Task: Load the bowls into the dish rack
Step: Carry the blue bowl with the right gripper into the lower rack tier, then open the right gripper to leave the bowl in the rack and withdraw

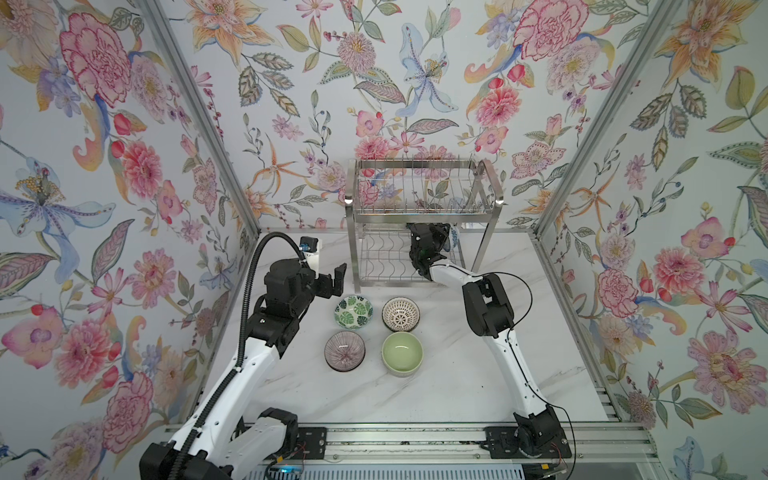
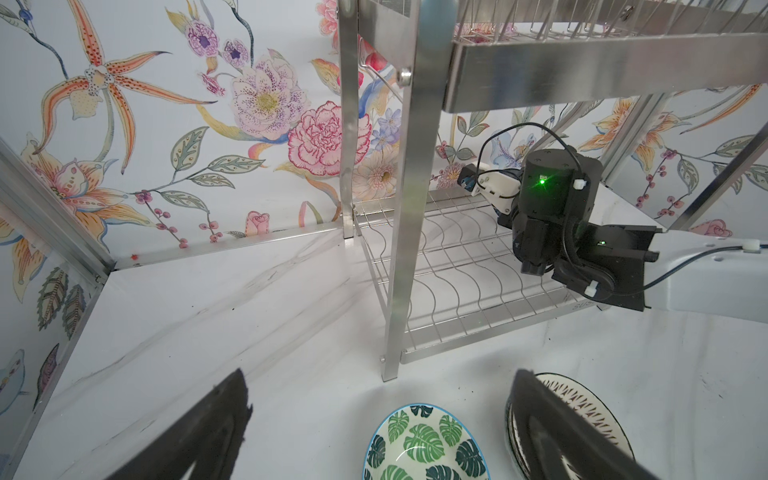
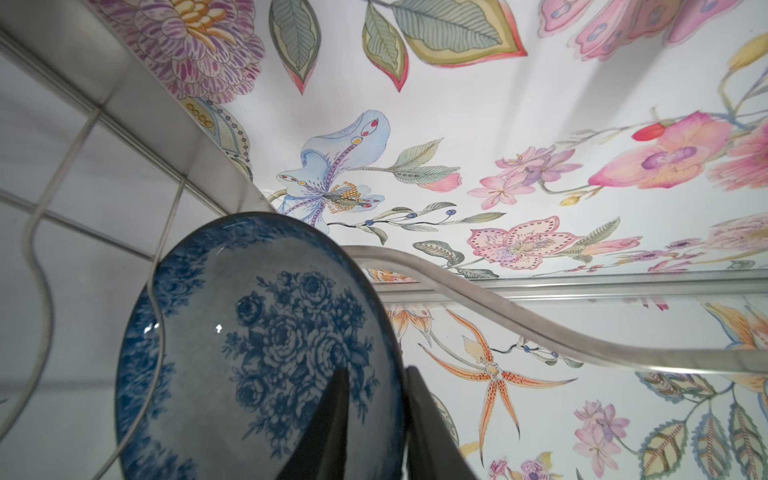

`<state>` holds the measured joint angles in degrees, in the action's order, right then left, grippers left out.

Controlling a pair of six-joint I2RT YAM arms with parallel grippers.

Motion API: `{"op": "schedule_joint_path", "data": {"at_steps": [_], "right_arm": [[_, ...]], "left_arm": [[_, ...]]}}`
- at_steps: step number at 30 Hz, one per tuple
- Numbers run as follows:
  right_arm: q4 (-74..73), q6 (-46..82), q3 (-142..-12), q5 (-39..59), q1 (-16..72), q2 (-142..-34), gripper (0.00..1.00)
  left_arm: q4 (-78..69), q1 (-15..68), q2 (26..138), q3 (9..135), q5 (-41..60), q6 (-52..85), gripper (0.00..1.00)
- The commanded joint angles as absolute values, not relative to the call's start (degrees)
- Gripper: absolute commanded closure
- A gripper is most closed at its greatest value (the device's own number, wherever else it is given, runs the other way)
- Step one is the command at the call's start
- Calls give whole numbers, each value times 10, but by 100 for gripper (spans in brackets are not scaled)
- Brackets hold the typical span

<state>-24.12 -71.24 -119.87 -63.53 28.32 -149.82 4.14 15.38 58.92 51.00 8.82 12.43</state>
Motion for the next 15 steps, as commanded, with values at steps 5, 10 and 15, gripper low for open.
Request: {"op": "schedule_joint_path", "data": {"at_steps": [5,10,15], "right_arm": [[-230,-698,-1179,-638,285,-1453,64],[-233,-698,-1172,-637,286,-1442,57],[-237,-702,-1166,-638,290,-1427,32]], "left_arm": [[33,148,579,513,99,128,1],[35,148,574,513,100,129,1],[40,148,569,512,98,129,1]]}}
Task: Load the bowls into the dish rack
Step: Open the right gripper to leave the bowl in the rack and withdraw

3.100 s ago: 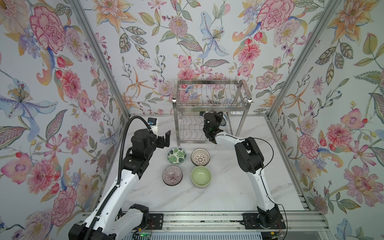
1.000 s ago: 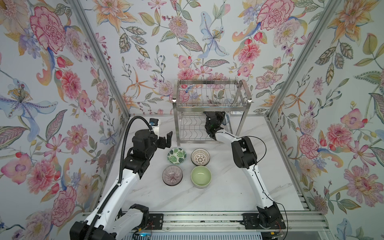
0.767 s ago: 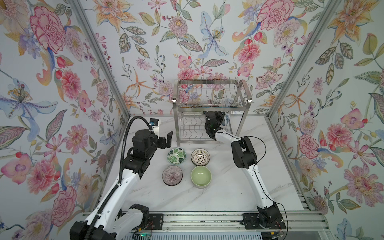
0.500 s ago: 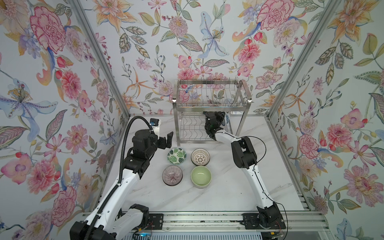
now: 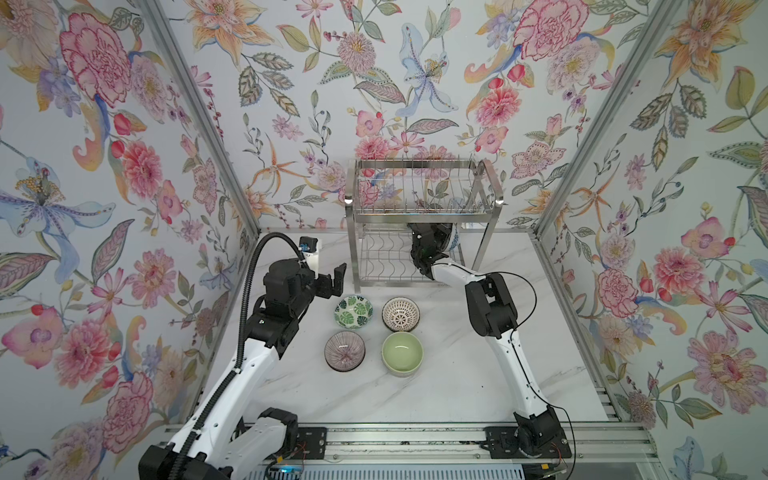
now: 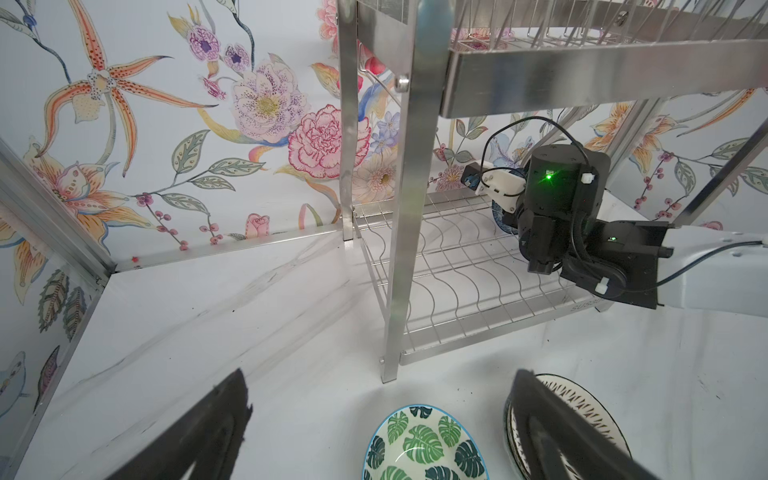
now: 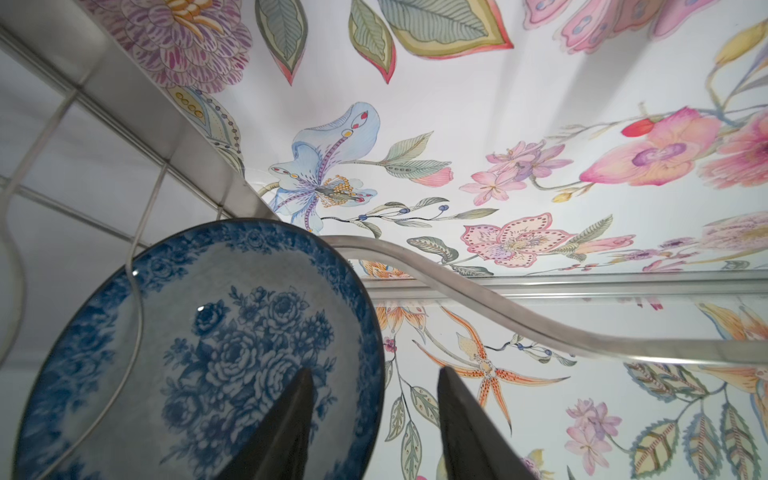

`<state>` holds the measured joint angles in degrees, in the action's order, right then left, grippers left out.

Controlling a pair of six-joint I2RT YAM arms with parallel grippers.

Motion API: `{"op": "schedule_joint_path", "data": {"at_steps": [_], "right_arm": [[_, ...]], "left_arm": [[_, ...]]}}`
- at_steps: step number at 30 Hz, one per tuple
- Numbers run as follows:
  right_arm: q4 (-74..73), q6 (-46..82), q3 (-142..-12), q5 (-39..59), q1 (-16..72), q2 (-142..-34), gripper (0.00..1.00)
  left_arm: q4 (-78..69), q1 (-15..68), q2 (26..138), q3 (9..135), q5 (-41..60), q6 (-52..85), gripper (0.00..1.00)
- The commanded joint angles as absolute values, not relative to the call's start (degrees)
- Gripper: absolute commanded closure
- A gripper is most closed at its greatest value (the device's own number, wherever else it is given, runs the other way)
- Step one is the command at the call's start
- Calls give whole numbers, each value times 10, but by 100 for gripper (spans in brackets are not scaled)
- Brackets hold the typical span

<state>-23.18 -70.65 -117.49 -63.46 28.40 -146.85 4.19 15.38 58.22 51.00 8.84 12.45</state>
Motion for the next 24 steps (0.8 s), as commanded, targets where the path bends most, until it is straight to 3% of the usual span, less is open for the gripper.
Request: {"op": "schedule_joint_path", "data": {"at_steps": [1,2,4,24], "right_arm": [[-240,-703,-1163,-629,291,-1422,18],[-243,-704,-1158,-617,294,-1415,8],[-241,-701,-1144,-603,301,-1400,0],[-268,-588,-823,-464,400,-1157,1]], "left_arm": [[41,147,567,512,97,129,1],[43,148,567,512,96,128,1],[46,148,566,513,93,128,1],[96,148,572,517,89,144,1]]}}
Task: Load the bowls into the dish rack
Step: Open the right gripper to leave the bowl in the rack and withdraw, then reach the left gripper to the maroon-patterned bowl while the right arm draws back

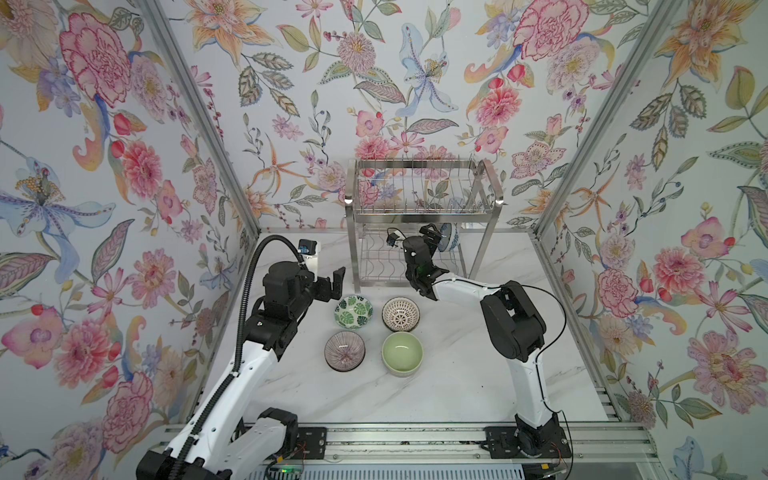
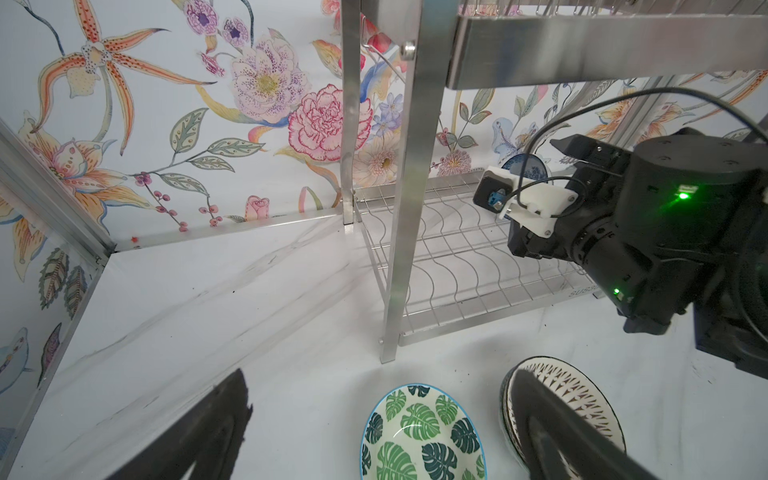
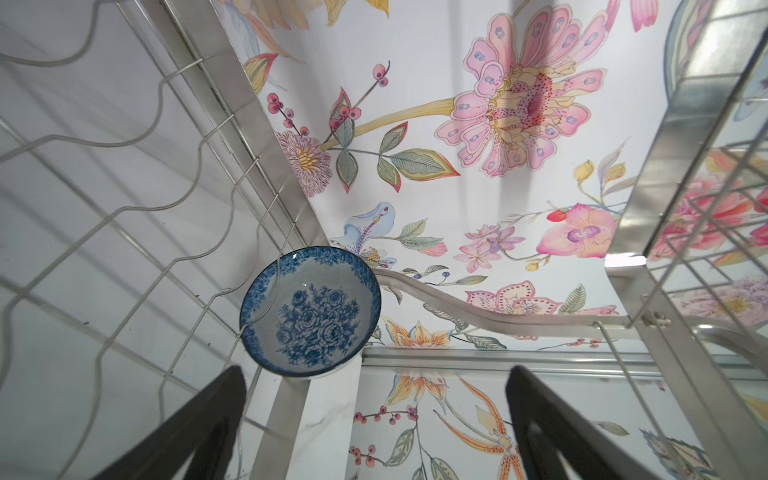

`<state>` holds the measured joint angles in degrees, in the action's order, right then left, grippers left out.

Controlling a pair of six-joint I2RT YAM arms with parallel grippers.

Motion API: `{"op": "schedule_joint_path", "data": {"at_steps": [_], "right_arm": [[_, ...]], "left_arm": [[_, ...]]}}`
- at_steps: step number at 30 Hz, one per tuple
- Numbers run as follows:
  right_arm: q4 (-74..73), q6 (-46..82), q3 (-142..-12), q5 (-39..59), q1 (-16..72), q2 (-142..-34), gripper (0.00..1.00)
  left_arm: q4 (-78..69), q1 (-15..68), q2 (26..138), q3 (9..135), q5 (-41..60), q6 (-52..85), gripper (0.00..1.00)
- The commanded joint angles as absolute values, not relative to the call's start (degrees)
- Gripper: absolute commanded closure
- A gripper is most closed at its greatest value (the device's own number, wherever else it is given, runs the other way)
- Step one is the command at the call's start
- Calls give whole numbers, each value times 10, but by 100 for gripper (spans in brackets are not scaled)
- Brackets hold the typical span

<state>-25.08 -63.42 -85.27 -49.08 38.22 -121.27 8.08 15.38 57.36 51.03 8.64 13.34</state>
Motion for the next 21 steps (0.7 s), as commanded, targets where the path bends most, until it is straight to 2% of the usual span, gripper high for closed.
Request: {"op": "schedule_joint_path", "data": {"at_steps": [1,12,17,21], "right_arm": [[-268,-581,-804,-461,406,-1140,1],[-233,-510,-654,-454,473,-982,1],[-102,-359,-609,-404,492,-864,1],[13,-224,-602,-357,488,-767,1]], "left_arm": [[99,148,572,516,90,145,1],[126,155,563,511,92,157,1],[139,180,570,516,73,162,1],[150,234,600,533,31,160,1]]}}
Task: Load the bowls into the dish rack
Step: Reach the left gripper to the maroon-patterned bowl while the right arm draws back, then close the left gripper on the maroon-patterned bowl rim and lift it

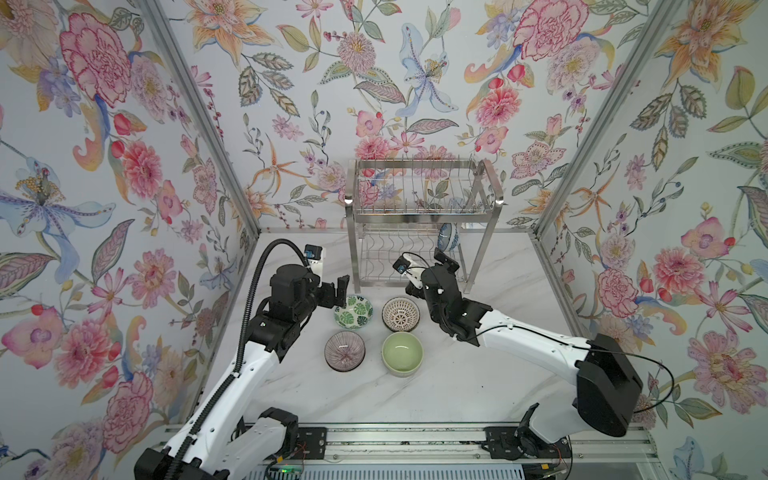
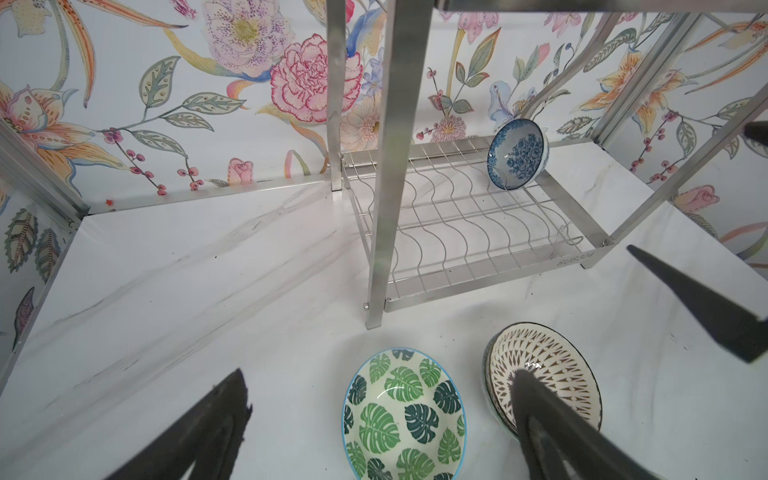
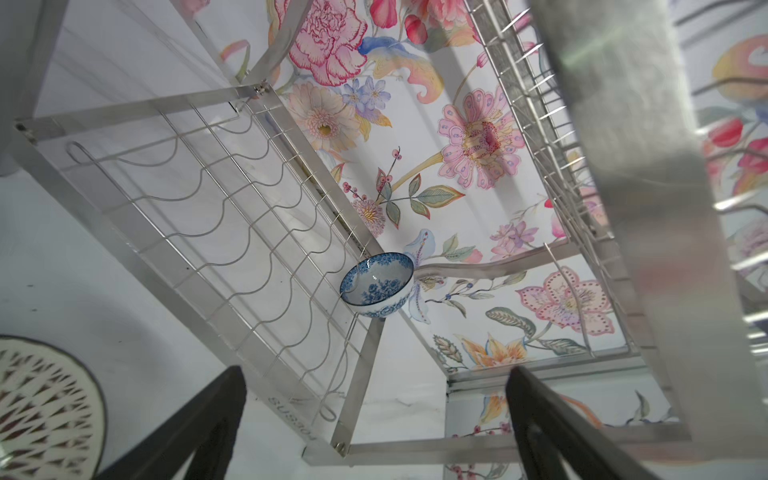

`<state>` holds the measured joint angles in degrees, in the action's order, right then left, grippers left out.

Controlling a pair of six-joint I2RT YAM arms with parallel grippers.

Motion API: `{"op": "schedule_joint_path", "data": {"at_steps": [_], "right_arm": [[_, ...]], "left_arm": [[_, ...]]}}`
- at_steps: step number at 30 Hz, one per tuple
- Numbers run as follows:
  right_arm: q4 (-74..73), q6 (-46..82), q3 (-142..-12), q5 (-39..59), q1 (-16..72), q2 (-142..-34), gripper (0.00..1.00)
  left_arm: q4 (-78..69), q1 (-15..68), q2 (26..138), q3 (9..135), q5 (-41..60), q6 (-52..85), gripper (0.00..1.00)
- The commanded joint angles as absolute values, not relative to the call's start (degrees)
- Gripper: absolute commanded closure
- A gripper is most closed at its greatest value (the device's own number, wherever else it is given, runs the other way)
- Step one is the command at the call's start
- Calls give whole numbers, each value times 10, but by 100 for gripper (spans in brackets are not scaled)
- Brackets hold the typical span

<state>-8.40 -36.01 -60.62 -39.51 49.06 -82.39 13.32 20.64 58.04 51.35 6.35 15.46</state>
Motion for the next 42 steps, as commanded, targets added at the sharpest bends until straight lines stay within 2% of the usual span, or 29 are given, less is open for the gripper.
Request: {"op": "schedule_joint_path", "data": {"at_steps": [1,7,12,27,31,40,42], "right_arm": [[36,-193,-602,-351,485,-746,1],[139,-43,-592,-323,455,-650,1],[201,28,-584,-287,407,-602,1],[235,34,-594,-239,330,-584,1],[231,33,-596,-224,315,-587,1],[231,36,-592,-220,306,-581,1],[231,37,-594,-217,305,-580,1]], "left_arm": [[154,250,611,537,21,160,1],[152,303,669,548,-2,173,1],[138,326,717,548,12,185,1],[104,380,851,573,4,213,1],[118,381,891,599,-1,203,12],[114,383,949,614,-1,185,53],[112,384,957,619,3,185,59]]}}
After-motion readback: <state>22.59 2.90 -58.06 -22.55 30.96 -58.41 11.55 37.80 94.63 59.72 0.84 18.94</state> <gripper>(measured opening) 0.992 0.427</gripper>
